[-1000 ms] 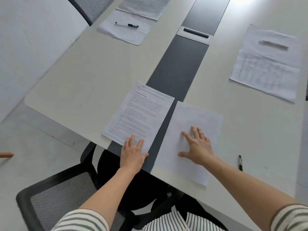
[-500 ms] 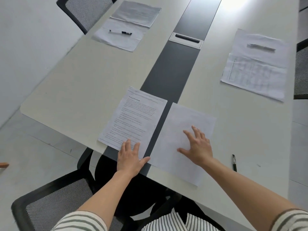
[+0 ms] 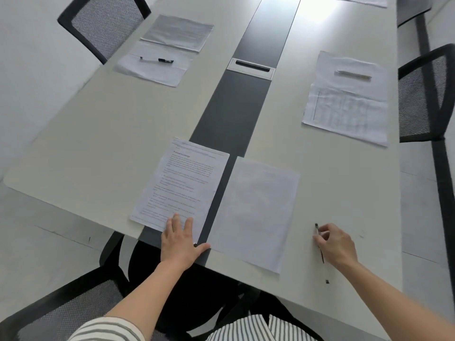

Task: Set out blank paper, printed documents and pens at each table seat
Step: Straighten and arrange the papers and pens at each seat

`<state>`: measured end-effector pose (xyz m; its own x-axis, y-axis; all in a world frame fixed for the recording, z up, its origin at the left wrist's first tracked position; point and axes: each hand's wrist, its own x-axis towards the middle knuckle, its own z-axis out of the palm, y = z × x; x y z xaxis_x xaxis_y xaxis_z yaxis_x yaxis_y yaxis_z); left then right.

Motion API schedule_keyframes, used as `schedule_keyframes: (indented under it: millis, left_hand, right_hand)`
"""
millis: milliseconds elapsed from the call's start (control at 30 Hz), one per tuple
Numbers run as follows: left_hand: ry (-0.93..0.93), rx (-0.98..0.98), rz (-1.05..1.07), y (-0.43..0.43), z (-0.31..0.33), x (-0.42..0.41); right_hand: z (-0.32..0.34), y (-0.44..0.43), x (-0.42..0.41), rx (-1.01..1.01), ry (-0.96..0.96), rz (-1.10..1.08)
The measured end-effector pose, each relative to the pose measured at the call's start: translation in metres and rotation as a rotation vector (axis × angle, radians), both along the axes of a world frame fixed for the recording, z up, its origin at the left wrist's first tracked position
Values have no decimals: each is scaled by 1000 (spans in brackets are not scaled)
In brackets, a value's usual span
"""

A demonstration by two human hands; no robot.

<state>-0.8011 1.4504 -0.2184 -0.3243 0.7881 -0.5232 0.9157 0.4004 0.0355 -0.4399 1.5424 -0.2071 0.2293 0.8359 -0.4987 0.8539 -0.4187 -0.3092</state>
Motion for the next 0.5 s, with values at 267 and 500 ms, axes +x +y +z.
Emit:
schedule_keyframes:
  millis: [267, 500]
  left_hand:
    - [-22, -7, 10, 1, 0, 0]
    - [-26, -25, 14, 2, 0, 1]
  right_hand:
    - [20, 29, -105, 150, 217, 182]
    - [-3, 43, -161, 67, 212, 208]
